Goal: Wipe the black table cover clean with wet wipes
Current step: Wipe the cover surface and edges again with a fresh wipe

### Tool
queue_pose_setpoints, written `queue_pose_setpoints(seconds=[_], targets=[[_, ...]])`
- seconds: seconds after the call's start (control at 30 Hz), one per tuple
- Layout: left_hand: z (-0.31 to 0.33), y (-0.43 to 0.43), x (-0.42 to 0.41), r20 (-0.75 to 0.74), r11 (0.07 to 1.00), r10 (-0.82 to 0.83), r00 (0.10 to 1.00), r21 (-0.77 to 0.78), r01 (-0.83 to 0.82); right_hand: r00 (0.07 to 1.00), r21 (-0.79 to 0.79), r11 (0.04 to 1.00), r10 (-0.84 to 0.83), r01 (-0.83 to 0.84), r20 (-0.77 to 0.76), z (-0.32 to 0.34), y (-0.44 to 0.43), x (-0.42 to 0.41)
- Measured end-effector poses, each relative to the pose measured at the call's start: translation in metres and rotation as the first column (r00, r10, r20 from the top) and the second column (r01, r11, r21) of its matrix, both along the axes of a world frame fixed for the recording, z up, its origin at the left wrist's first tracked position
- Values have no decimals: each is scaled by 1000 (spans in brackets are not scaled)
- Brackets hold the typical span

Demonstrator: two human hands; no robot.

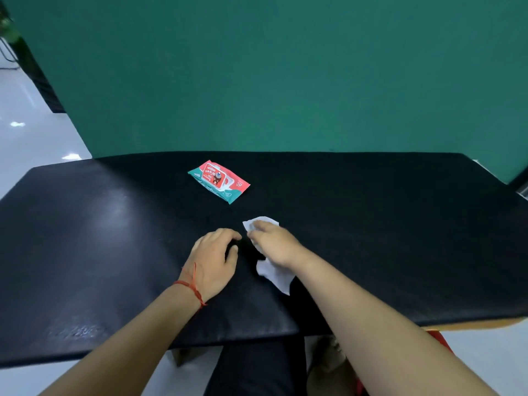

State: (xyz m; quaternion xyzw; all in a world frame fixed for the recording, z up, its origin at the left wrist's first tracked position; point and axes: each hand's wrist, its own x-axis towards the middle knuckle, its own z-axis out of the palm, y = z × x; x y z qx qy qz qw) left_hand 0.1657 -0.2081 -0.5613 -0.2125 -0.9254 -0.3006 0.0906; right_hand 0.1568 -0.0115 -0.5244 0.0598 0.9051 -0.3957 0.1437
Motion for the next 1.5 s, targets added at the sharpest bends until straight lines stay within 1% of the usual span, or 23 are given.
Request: queue_pose_setpoints(seconds=[0.03, 0.1, 0.2, 0.3, 0.4, 0.5, 0.6, 0.7, 0.8, 0.87, 0.93, 1.03, 1.13, 1.2, 1.27, 1.33, 1.37, 1.4, 1.43, 1.5], targets=[[0, -3, 1, -2, 1000, 16, 1000, -4, -16, 999, -46, 998, -45, 44, -26, 5, 6, -2], [0, -11, -1, 10, 998, 57, 998, -20, -57, 991, -54, 996, -82, 77, -108, 16, 15, -2], [-1, -26, -9, 12, 993, 92, 996, -76, -91, 984, -25, 999, -38, 34, -176, 31, 23, 3], [-3, -37, -16, 19, 991, 101, 995, -93, -99, 968, 200, 979, 7, 45, -251, 42, 25, 7], [-11, -41, -14, -27, 990, 100, 995, -94, -102, 939, 433, 897, 67, 91, -336, 60, 19, 17], [-17, -39, -12, -62, 991, 98, 993, -90, -103, 917, 492, 862, 92, 121, -388, 72, 22, 24], [-19, -39, -13, -74, 990, 110, 991, -76, -115, 947, 460, 887, 114, 39, -301, 63, 31, 24], [-22, -39, -14, -77, 990, 121, 990, -70, -126, 963, 471, 875, 212, -111, -166, 41, 44, 21], [-24, -39, -14, -84, 988, 129, 988, -73, -135, 960, 476, 852, 276, -219, -54, 33, 46, 18], [-24, -39, -15, -80, 987, 131, 988, -79, -137, 947, 545, 803, 318, -240, -52, 30, 44, 19], [-24, -38, -15, -80, 987, 131, 988, -83, -138, 944, 586, 783, 318, -208, -90, 28, 43, 20], [-23, -39, -14, -83, 988, 126, 989, -82, -132, 947, 526, 836, 280, -159, -160, 36, 43, 22], [-22, -38, -13, -88, 987, 127, 988, -90, -134, 931, 422, 883, 309, -205, -193, 66, 42, 30], [-21, -38, -12, -95, 986, 128, 987, -94, -137, 933, 314, 916, 315, -251, -174, 88, 40, 37], [-21, -38, -13, -98, 986, 127, 987, -95, -137, 937, 166, 943, 312, -287, -157, 103, 41, 41], [-21, -37, -13, -97, 987, 124, 988, -95, -133, 943, 22, 952, 305, -305, -136, 111, 43, 38], [-21, -37, -13, -97, 986, 124, 988, -96, -134, 947, -13, 953, 300, -304, -117, 112, 43, 35], [-21, -37, -13, -99, 986, 126, 987, -99, -136, 950, -7, 954, 298, -300, -93, 110, 42, 31], [-21, -37, -13, -100, 986, 127, 987, -99, -137, 951, 36, 953, 303, -301, -63, 104, 41, 26], [-20, -37, -12, -103, 986, 132, 986, -90, -142, 942, 176, 927, 336, -333, 12, 87, 39, 17]])
